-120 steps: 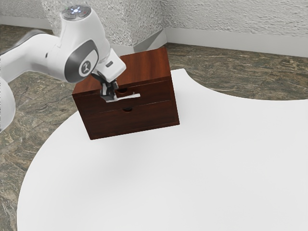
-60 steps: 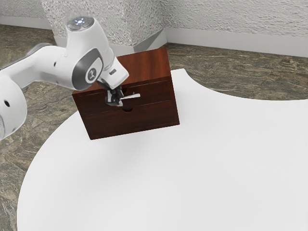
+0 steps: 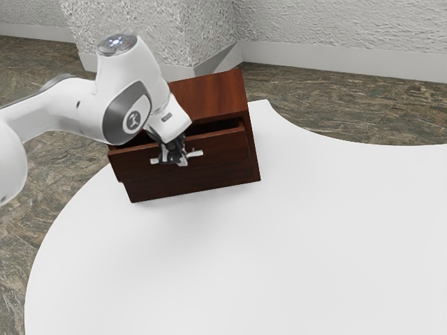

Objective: Pull the drawer handle with one arm to open the drawer

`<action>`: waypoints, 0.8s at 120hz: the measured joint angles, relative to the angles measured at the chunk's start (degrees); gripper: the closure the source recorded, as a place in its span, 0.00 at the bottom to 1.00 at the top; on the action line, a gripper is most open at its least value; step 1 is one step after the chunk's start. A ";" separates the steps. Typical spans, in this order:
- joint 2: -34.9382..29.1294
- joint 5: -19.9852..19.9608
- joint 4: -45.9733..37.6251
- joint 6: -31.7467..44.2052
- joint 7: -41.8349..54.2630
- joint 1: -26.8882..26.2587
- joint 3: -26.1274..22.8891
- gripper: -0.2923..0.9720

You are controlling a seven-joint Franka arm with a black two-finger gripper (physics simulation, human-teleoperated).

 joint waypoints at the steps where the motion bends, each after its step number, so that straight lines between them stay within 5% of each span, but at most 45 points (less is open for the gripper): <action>1: -0.23 0.00 -0.30 0.06 0.01 -0.01 0.01 0.83; 96: -17.99 0.59 -20.84 2.70 -0.24 -5.99 0.12 0.85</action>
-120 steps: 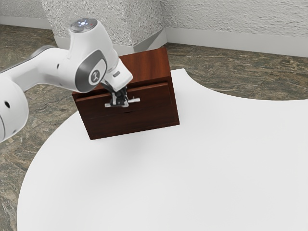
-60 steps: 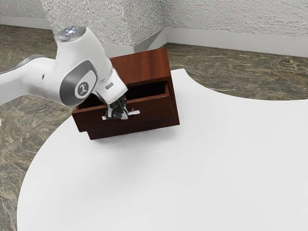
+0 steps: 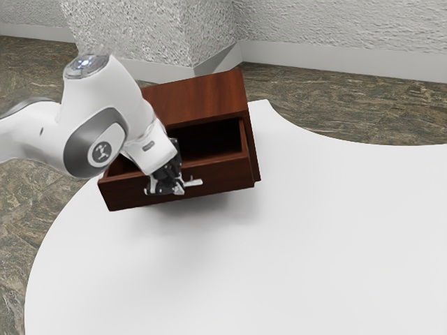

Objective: Pull the drawer handle with one arm to open the drawer

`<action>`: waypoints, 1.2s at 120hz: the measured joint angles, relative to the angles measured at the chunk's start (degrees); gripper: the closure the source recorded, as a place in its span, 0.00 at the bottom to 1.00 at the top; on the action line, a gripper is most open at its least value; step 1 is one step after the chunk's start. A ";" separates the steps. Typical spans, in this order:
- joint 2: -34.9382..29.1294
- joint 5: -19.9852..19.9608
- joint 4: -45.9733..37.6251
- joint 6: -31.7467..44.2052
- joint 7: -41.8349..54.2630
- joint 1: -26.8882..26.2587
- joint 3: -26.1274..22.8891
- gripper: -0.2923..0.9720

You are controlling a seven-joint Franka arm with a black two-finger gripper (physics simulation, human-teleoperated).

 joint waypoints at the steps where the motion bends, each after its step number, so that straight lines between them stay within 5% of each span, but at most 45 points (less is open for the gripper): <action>1: -0.07 0.00 -0.10 0.01 -0.02 -0.04 0.00 0.85; 104: -2.71 -0.81 -3.11 -0.77 -0.91 -0.77 -0.57 0.76; 144: -5.24 -2.77 0.47 -6.39 -2.71 -1.18 -3.19 0.58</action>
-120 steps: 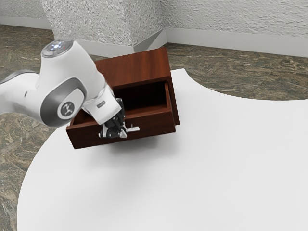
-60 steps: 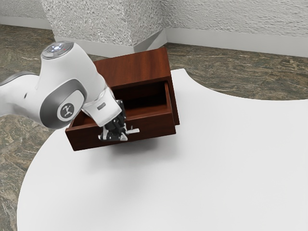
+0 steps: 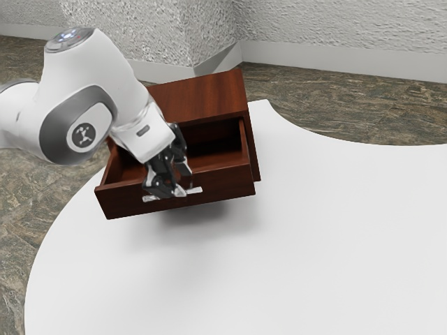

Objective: Pull the drawer handle with one arm to open the drawer

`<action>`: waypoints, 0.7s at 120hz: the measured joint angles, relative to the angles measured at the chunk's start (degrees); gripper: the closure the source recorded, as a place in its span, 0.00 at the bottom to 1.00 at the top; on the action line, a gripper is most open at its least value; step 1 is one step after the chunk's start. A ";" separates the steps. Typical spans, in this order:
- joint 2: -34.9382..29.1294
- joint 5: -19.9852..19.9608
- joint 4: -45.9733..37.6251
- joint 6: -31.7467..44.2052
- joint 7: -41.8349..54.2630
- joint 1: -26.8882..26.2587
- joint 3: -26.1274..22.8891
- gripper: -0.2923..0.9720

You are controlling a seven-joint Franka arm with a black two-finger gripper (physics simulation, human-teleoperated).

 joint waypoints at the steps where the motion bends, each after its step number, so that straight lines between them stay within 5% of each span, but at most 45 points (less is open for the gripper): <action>1: -0.02 -0.19 0.47 -0.59 -0.13 -0.02 -0.09 0.57; 37: 17.32 -2.69 39.28 -35.05 -4.75 1.08 -0.68 0.36; 84: 16.55 -1.87 42.06 -46.93 -9.26 2.02 -0.43 0.25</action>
